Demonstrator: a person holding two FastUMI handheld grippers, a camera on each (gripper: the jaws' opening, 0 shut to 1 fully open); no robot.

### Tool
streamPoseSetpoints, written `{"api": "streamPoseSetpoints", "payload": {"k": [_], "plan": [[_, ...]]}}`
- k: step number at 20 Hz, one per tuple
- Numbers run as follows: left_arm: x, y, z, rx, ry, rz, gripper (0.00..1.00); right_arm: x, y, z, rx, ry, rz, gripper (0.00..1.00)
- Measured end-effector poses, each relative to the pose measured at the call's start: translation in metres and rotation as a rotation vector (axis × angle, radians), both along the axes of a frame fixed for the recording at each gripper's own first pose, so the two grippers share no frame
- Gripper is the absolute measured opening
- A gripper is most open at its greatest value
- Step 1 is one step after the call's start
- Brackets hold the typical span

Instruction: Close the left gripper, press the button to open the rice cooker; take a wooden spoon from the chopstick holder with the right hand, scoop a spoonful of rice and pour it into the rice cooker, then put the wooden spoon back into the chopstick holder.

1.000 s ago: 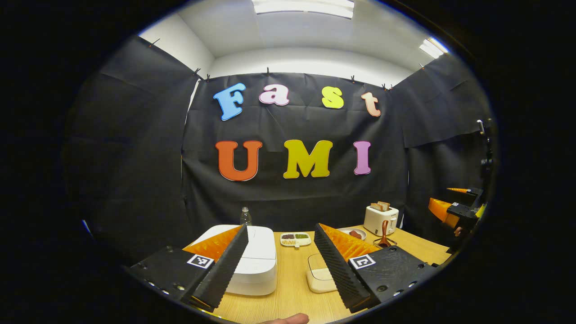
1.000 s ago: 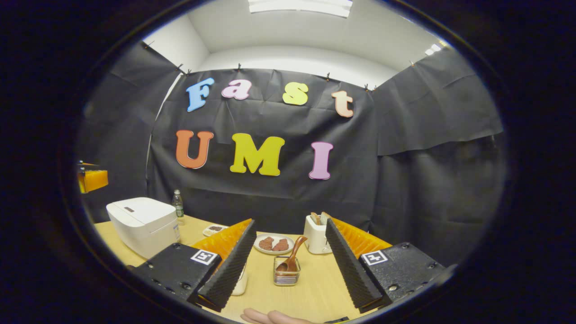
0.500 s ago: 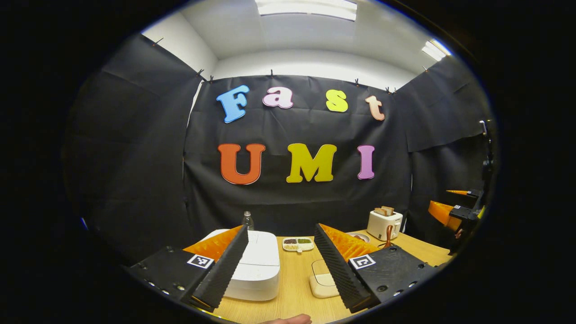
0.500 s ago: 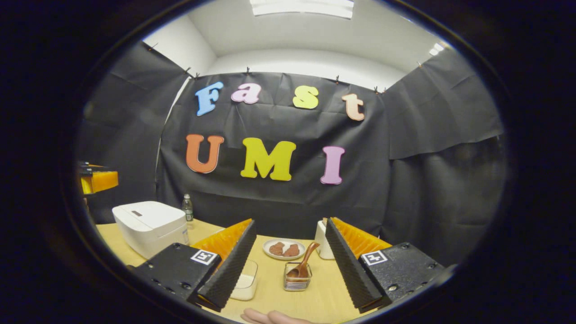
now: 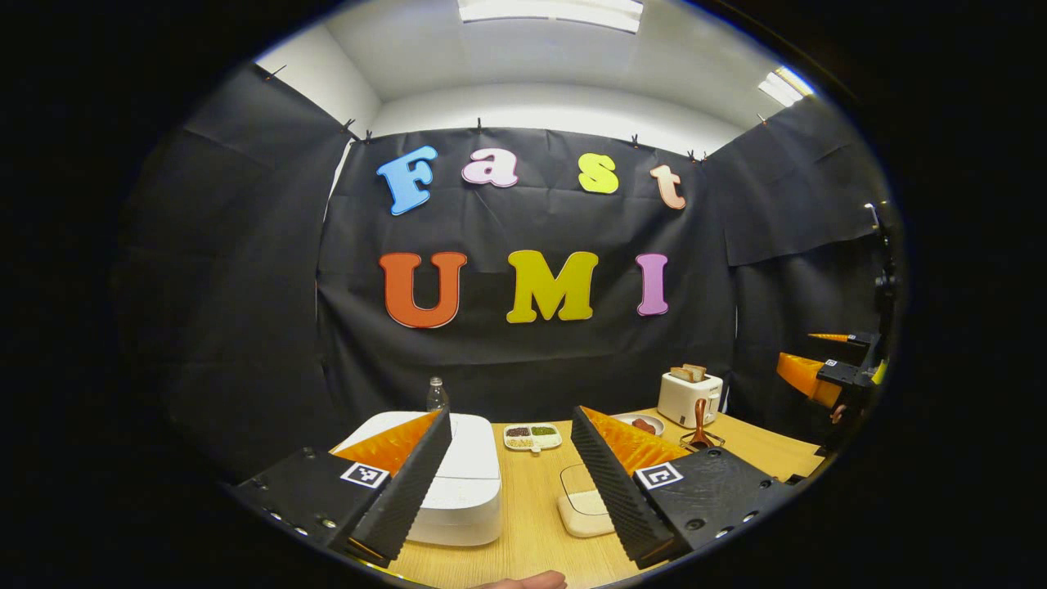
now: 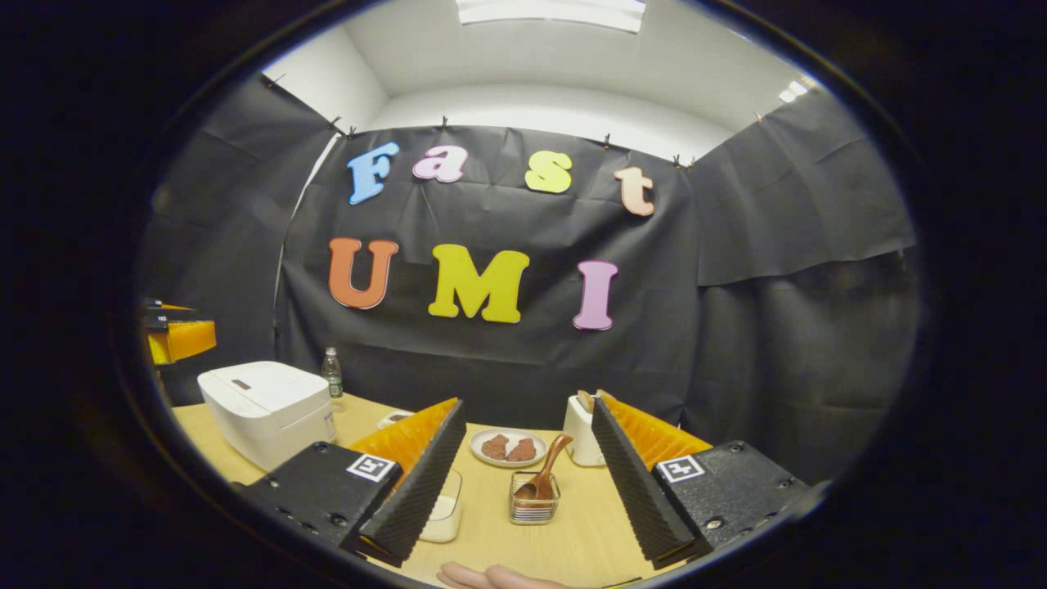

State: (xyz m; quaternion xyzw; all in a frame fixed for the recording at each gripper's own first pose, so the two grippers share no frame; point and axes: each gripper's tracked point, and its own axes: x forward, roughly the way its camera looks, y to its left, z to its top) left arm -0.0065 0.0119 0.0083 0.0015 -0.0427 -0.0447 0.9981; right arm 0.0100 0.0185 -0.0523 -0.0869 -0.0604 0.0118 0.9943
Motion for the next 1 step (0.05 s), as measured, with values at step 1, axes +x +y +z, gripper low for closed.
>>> {"api": "streamPoseSetpoints", "payload": {"k": [1], "plan": [[-0.0002,0.0024,0.0009,-0.005,-0.002,0.007,0.94,-0.0006,-0.0017,0.0008,0.0,-0.003,-0.008,0.99]]}}
